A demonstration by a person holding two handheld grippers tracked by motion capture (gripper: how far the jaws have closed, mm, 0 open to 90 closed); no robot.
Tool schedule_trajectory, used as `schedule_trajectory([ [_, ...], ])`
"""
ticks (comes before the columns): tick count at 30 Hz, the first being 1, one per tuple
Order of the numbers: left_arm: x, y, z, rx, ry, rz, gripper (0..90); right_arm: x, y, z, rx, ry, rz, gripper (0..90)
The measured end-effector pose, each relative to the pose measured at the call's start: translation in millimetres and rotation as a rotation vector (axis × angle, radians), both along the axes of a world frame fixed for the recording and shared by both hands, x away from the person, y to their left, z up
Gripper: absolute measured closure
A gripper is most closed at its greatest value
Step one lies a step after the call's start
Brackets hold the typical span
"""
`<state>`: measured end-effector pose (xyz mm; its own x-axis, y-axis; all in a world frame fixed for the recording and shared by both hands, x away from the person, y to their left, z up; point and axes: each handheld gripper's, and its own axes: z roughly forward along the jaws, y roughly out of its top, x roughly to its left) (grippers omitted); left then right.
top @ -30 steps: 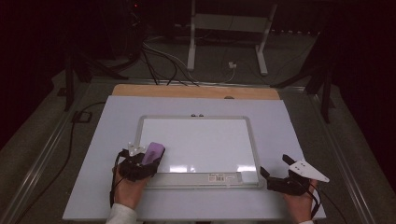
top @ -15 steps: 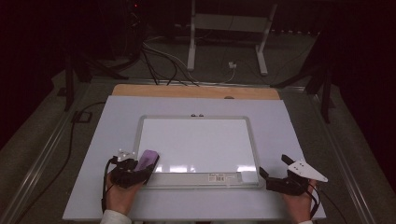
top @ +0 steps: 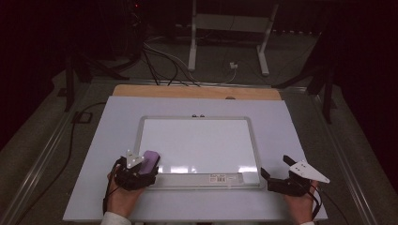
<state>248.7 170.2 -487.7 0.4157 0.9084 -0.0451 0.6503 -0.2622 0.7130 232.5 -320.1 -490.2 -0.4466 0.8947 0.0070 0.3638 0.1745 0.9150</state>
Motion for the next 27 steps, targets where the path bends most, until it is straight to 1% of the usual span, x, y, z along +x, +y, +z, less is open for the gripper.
schedule_trajectory([
  [5,0.9,4.2,0.4,0.003,0.011,0.002,32.9,0.1,0.0,-0.1,-0.001,0.000,-0.001,0.2],
  [7,0.4,6.3,0.8,-0.005,0.014,0.005,34.7,-0.2,0.2,0.0,0.000,0.000,-0.001,0.2],
  [9,-1.5,7.9,1.5,-0.013,0.015,-0.002,38.4,-0.2,0.1,0.0,0.000,0.000,-0.002,0.2],
  [12,-1.6,12.0,1.1,-0.014,0.020,0.015,40.9,0.0,0.0,-0.1,0.000,0.000,-0.002,0.2],
  [15,-0.3,18.9,-0.4,-0.027,0.037,0.028,41.2,-0.1,0.3,-0.1,-0.001,0.000,-0.001,0.2],
  [16,-0.9,21.1,-1.2,-0.040,0.042,0.031,41.4,0.0,0.4,-0.1,-0.002,0.000,-0.001,0.2],
  [21,-5.7,25.0,-0.8,-0.054,0.048,0.029,43.6,0.3,0.7,-0.6,-0.004,0.002,0.000,0.2],
  [27,-2.0,30.0,-1.2,-0.105,0.070,0.043,45.0,0.4,1.9,-0.9,-0.006,0.002,0.002,0.2],
])
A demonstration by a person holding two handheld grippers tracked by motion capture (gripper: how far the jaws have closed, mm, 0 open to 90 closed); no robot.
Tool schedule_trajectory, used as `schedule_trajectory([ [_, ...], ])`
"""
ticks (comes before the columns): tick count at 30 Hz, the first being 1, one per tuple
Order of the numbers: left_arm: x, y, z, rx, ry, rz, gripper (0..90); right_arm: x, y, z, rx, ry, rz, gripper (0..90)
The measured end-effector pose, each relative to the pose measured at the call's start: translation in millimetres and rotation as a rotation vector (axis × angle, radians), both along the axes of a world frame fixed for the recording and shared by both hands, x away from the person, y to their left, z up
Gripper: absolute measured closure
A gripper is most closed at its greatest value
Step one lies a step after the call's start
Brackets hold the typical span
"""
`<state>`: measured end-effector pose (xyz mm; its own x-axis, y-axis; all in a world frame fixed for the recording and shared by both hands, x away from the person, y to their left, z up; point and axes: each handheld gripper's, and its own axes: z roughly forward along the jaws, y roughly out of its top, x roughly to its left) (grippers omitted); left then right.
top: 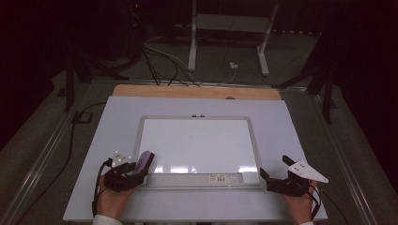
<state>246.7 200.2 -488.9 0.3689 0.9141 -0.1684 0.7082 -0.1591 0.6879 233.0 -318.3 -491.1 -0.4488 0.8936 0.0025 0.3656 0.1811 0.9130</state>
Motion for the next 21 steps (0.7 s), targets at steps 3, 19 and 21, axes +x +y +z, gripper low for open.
schedule_trajectory([
  [3,6.4,3.1,-1.8,-0.040,0.005,0.010,45.3,0.4,0.6,-0.4,0.000,0.003,0.001,0.2],
  [19,4.2,11.6,-7.2,-0.209,0.048,0.038,45.2,0.4,0.1,-0.2,0.001,0.003,0.001,0.2],
  [21,1.2,12.1,-6.9,-0.207,0.046,0.037,45.1,0.3,0.5,-0.1,0.000,0.003,0.001,0.2],
])
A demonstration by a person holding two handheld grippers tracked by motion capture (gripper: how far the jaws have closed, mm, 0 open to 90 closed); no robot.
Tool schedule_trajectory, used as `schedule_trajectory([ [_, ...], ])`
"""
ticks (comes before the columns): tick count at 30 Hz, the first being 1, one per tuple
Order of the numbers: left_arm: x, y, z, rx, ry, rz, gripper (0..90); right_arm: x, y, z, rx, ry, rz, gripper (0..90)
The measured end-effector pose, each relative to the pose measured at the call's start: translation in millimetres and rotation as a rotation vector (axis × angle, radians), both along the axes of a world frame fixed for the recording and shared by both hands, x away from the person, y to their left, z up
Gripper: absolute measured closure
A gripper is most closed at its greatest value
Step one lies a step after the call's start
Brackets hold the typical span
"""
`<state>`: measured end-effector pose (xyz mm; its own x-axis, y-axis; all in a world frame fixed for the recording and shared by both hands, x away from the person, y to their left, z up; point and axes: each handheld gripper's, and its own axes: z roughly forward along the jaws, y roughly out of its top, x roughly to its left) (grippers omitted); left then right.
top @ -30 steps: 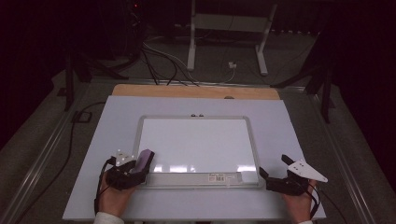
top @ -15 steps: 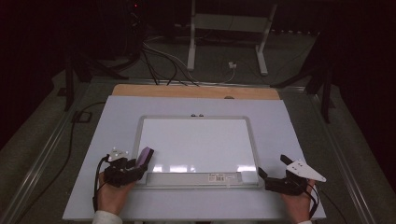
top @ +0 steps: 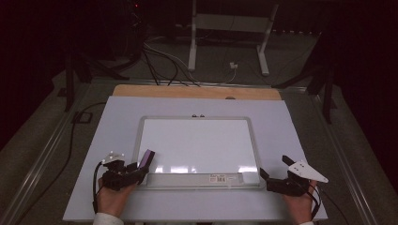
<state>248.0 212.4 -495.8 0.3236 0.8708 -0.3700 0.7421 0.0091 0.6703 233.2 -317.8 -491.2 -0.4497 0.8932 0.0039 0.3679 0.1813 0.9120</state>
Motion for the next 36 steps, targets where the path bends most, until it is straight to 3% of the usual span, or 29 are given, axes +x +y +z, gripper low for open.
schedule_trajectory([
  [5,4.1,2.0,-0.5,-0.012,-0.001,-0.013,45.3,0.5,0.3,-0.3,-0.001,0.000,0.002,0.2],
  [13,12.4,0.8,2.1,0.046,-0.033,-0.006,38.8,0.1,-0.6,-0.2,0.001,0.001,-0.001,0.2],
  [20,-0.5,3.8,5.4,0.069,-0.034,-0.011,37.1,-0.1,-0.1,0.1,-0.001,0.000,0.000,0.2],
  [27,-24.0,2.9,5.1,0.081,-0.012,-0.040,44.8,0.2,0.7,-0.4,-0.003,0.002,0.002,0.2],
  [36,-25.2,-5.8,7.1,0.121,-0.004,-0.051,51.6,0.2,1.4,-0.5,-0.005,0.001,0.003,0.2],
])
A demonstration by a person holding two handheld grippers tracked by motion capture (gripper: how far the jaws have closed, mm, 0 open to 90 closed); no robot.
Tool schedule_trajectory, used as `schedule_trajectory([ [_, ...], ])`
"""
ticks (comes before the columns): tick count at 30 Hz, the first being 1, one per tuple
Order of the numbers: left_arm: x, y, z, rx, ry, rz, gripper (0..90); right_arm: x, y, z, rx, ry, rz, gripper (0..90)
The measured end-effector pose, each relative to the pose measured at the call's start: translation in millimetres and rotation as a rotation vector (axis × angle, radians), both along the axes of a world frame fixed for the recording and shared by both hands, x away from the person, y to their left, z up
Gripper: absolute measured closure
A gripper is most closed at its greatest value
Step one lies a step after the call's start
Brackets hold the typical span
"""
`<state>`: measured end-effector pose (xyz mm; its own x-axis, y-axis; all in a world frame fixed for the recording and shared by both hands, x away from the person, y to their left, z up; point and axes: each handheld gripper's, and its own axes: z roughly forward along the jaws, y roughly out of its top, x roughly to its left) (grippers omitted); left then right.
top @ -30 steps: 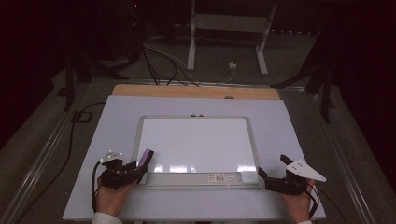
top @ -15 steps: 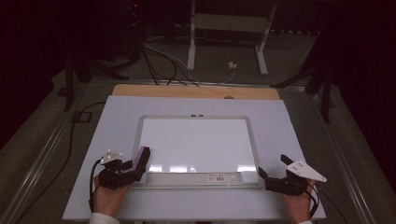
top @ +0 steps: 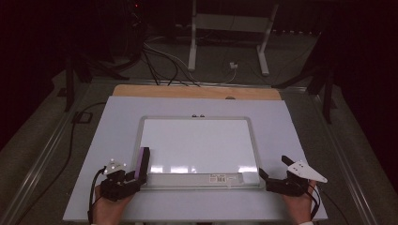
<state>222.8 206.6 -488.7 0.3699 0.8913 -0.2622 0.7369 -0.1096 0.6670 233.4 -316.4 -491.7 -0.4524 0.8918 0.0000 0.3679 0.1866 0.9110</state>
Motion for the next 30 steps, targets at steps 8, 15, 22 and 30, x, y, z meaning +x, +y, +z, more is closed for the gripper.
schedule_trajectory([
  [8,5.3,-1.4,0.4,-0.007,-0.049,-0.011,45.8,-0.5,0.5,0.5,-0.002,-0.003,0.000,0.2],
  [15,12.5,-3.1,11.5,0.008,-0.171,-0.004,30.5,-0.7,0.1,0.8,-0.001,-0.004,-0.001,0.2],
  [22,18.5,-6.3,25.2,0.017,-0.269,-0.023,17.1,-0.9,-0.3,0.9,0.002,-0.004,-0.003,0.2],
  [30,26.7,-1.9,36.9,0.011,-0.370,-0.052,1.5,-1.0,-0.6,1.0,0.003,-0.005,-0.002,0.2],
])
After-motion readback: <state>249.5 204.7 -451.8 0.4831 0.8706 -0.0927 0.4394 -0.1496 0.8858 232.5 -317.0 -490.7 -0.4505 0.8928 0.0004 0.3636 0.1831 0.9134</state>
